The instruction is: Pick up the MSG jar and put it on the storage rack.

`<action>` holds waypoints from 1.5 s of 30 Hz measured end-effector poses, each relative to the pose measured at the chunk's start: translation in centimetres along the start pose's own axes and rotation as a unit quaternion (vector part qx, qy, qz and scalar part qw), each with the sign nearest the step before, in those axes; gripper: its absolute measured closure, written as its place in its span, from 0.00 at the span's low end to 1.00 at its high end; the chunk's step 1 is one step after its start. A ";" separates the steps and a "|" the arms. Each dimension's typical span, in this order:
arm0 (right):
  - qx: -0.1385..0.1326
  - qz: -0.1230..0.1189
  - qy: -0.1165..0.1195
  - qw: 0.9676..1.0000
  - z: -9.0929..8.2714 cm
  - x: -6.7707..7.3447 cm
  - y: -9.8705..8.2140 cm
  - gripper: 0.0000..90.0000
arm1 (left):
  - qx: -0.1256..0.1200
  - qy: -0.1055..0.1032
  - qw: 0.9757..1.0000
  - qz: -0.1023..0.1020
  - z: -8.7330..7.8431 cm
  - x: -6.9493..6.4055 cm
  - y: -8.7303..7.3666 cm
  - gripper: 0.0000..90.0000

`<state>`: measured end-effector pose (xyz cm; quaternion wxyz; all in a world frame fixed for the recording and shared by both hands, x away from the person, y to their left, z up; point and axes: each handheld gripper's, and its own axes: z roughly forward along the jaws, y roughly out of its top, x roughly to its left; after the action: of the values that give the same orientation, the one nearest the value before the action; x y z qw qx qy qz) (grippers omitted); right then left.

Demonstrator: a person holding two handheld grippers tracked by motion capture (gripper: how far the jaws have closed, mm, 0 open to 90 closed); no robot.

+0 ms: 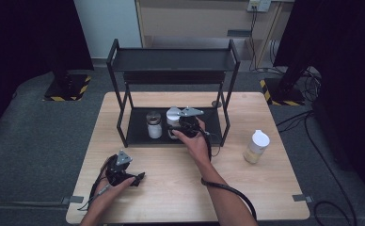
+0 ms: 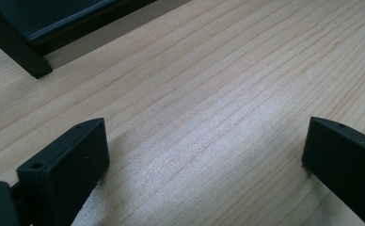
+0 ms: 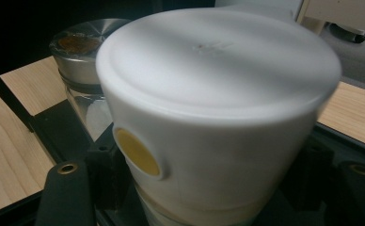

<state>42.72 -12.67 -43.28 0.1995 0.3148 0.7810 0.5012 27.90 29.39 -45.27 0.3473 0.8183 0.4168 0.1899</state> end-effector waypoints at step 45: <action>0.003 0.007 0.007 1.000 -1.2 -0.7 -0.4 0.07 | -0.001 0.001 1.000 -0.001 0.0 0.0 0.0 0.00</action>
<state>42.37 -14.10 -43.09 0.1897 0.3176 0.7816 0.5021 27.87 29.37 -45.29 0.3476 0.8177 0.4174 0.1907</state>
